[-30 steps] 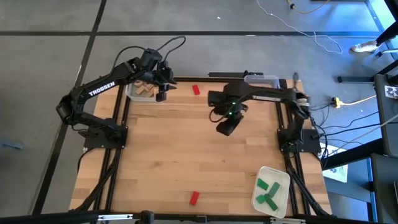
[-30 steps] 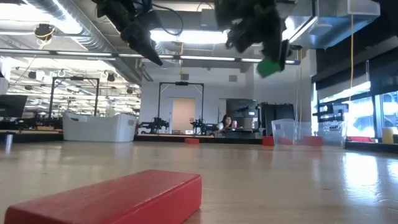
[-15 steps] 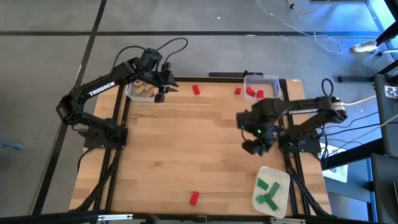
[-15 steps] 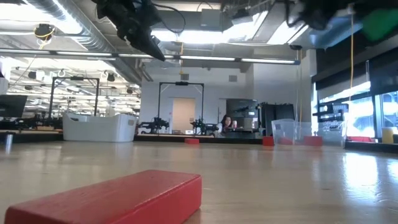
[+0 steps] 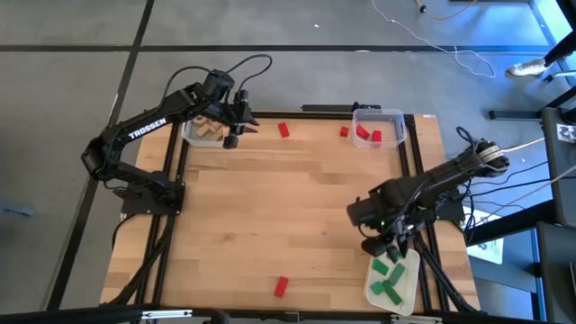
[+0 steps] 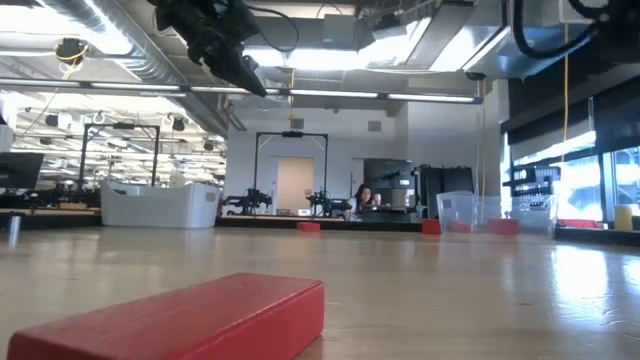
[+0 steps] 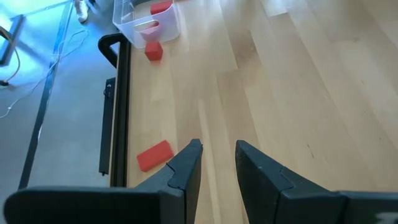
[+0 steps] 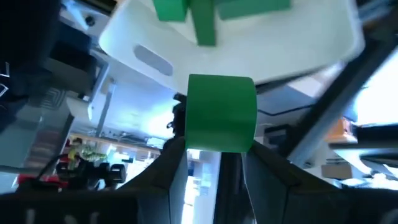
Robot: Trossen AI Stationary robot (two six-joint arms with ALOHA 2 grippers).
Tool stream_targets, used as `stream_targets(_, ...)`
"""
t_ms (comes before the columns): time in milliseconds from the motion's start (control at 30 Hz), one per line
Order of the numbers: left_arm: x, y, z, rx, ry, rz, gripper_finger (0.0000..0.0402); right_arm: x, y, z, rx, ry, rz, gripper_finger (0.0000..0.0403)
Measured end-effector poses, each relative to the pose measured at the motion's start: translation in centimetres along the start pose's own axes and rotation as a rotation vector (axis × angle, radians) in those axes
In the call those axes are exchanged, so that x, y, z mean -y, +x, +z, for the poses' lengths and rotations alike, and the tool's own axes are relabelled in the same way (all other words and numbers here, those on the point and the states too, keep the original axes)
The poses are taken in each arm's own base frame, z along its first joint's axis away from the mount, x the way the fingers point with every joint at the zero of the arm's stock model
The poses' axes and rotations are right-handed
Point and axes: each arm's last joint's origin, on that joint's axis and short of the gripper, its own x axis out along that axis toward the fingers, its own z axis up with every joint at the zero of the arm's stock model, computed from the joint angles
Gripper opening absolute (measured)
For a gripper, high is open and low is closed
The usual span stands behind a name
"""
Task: Sort & place blocks by color
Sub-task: Put the green block into the white bin
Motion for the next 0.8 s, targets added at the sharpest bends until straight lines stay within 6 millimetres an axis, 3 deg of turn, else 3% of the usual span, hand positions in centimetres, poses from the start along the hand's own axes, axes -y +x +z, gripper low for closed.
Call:
stream_targets(400,0.0,0.0,0.0,-0.001,-0.009,0.000,0.0092,2.0,4.7,4.4,-0.020,0.004,0.035,0.0125)
stream_targets(800,-0.1,0.0,-0.1,-0.034,-0.019,0.040,0.0092,3.2,5.9,5.7,-0.028,0.004,0.036,0.0160)
